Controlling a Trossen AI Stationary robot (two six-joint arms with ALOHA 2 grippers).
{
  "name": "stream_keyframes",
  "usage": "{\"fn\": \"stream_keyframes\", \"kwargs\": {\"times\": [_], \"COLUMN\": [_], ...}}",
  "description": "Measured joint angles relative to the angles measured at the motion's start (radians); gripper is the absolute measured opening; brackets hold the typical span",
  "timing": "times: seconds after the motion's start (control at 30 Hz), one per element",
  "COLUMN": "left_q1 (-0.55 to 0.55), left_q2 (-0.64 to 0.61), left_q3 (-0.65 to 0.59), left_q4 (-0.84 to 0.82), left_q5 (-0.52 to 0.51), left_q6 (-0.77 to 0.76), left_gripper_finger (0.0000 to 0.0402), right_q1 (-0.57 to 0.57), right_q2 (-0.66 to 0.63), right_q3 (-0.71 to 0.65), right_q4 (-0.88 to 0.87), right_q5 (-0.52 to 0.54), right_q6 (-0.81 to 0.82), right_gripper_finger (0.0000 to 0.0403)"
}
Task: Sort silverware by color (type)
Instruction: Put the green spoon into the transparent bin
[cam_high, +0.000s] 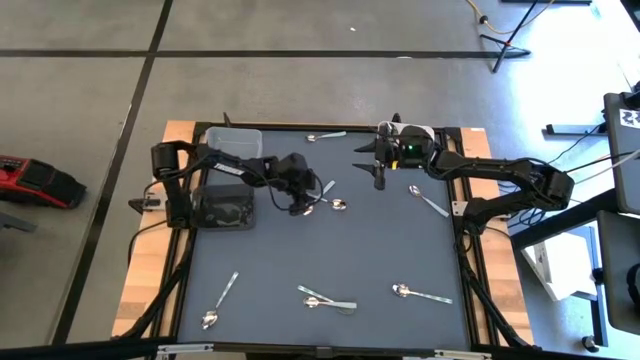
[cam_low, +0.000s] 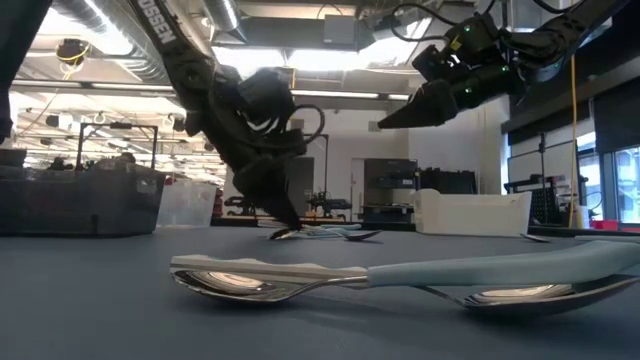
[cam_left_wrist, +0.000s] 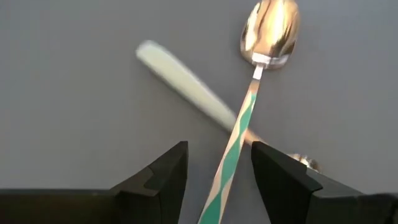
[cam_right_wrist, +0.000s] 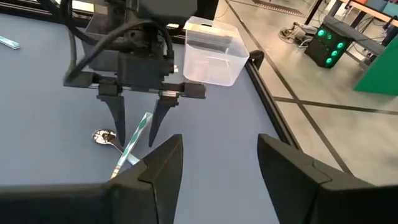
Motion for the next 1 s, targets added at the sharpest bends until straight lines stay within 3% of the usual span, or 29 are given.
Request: {"fn": "stream_keyframes", "kwargs": {"times": [0.27, 0.7, 1.0], "left_q1": [0.005, 0.004, -0.043], "left_q2": [-0.002, -0.004, -0.116], "left_q3": [0.000, 0.005, 0.016], "left_q4": [-0.011, -0.076, -0.142], "left_q5": [0.005, -0.015, -0.103], "left_q6": [0.001, 0.009, -0.005], "left_gripper_finger": [0.0151, 0.0025, 0.0040], "right_q1": [0.000, 0.000, 0.000], "right_q2": [0.000, 0.000, 0.000], "right_q3": [0.000, 0.000, 0.000], "right_q4": [-0.014, -0.025, -0.044], "right_q5": [0.000, 0.000, 0.011], "right_q6": [0.002, 0.006, 0.011], "right_gripper_finger": [0.0198, 0.0198, 0.0198]}}
